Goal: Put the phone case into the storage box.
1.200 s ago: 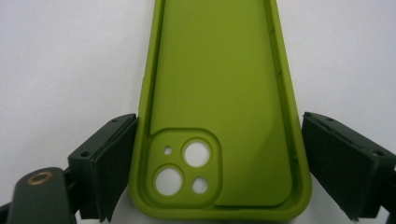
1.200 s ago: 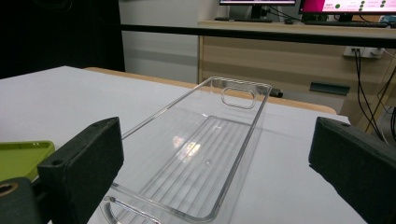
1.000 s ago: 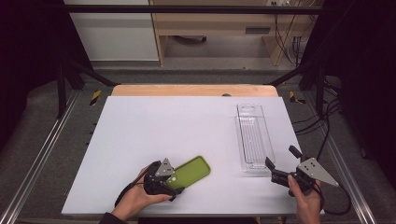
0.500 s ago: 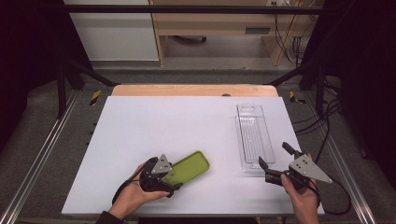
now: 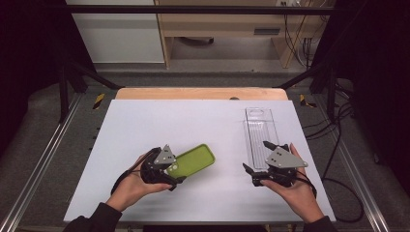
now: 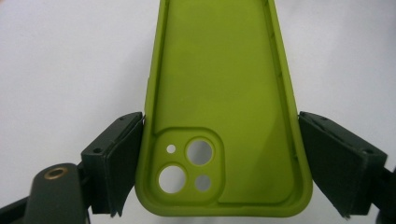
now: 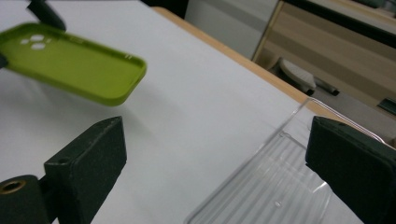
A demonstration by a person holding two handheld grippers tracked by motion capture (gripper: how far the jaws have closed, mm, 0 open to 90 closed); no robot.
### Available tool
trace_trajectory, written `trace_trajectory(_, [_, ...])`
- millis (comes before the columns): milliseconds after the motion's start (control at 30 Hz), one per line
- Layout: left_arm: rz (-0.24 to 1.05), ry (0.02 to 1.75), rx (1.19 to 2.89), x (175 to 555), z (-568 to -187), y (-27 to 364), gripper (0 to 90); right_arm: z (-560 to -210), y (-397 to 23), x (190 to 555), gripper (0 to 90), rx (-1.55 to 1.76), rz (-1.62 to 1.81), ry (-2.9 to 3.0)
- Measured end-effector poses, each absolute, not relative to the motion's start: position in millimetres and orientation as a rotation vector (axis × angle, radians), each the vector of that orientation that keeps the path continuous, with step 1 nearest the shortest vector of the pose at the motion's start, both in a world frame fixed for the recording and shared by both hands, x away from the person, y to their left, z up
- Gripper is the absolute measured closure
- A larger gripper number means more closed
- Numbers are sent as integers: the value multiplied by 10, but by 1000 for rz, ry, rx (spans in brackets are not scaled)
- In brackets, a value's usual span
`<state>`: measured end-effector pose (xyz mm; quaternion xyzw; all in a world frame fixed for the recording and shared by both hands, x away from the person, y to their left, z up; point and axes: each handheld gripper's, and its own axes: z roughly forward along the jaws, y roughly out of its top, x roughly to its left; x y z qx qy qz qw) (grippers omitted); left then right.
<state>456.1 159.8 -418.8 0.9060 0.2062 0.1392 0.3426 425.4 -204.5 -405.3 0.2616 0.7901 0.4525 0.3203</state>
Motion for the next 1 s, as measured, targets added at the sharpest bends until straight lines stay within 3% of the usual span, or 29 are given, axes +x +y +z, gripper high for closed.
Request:
trace_trajectory(600, [422, 475, 2425, 4551, -3827, 1521, 163, -3737, -1354, 4367, 83, 327, 969, 2302])
trace_trajectory(1000, [427, 447, 2459, 4550, -3842, 1485, 163, -3679, -1142, 4351, 91, 192, 903, 2333])
